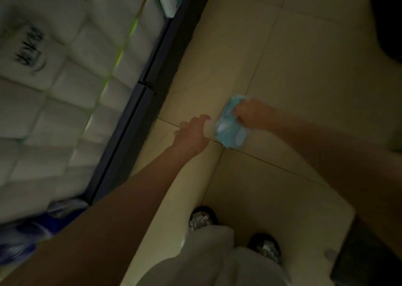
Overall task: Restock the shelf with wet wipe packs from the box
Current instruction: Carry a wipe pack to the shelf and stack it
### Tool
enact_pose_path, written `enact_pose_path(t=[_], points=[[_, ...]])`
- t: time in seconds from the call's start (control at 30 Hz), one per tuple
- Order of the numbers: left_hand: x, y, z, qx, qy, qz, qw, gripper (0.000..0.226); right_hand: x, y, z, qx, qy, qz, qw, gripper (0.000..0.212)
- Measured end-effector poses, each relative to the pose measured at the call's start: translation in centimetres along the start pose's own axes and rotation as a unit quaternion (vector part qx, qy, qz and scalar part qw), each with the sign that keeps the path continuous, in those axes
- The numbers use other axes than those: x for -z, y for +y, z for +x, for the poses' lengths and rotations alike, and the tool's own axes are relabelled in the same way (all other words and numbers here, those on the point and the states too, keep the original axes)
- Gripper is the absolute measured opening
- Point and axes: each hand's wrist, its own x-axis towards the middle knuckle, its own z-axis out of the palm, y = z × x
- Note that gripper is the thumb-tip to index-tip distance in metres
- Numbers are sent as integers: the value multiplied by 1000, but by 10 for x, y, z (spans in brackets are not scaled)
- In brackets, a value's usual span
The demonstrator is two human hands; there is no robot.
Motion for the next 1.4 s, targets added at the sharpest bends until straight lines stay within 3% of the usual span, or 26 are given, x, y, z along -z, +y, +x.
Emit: enact_pose_path(t=[0.07, 0.13, 0.23, 0.33, 0.43, 0.57, 0.7, 0.8, 0.97, 1.03, 1.1, 1.17, 1.2, 1.3, 1.4], points=[[29, 13, -34, -38, 4, 49, 998, 75, 64, 6, -42, 56, -1, 19, 998, 17], [69, 31, -76, -74, 4, 80, 994, 91, 133, -10, -95, 118, -6, 36, 992, 31], [152, 71, -150, -93, 32, 40, 994, 112, 251, -51, -182, 165, -16, 3, 986, 41], [241, 115, -224, -113, 131, -32, 984, 99, 380, -83, -268, 207, 36, -37, 977, 25], [337, 157, -291, -127, 232, -31, 964, 101, 508, -110, -351, 233, 129, -112, 957, 18], [464, 205, -404, -161, 377, -41, 911, 111, 649, -152, -464, 219, 252, -200, 921, 21], [563, 232, -506, -207, 536, -22, 818, 90, 745, -186, -564, 186, 392, -184, 882, 24], [617, 238, -575, -240, 636, 40, 732, 79, 789, -214, -617, 177, 470, -136, 854, 17], [673, 222, -681, -214, 716, 200, 634, 81, 823, -276, -659, 189, 589, -87, 781, 17], [688, 211, -717, -191, 733, 242, 606, 82, 828, -310, -673, 199, 663, -28, 721, 15], [701, 196, -746, -172, 750, 252, 587, 81, 829, -345, -683, 211, 741, 73, 634, 16], [712, 183, -771, -159, 766, 200, 590, 84, 825, -375, -684, 234, 774, 200, 553, 16], [715, 178, -783, -158, 775, 147, 595, 86, 822, -388, -682, 248, 763, 261, 537, 14], [724, 163, -812, -169, 793, -62, 582, 80, 807, -425, -665, 322, 637, 409, 569, 4], [728, 145, -838, -208, 764, -291, 537, 72, 795, -478, -653, 395, 566, 366, 624, 34]])
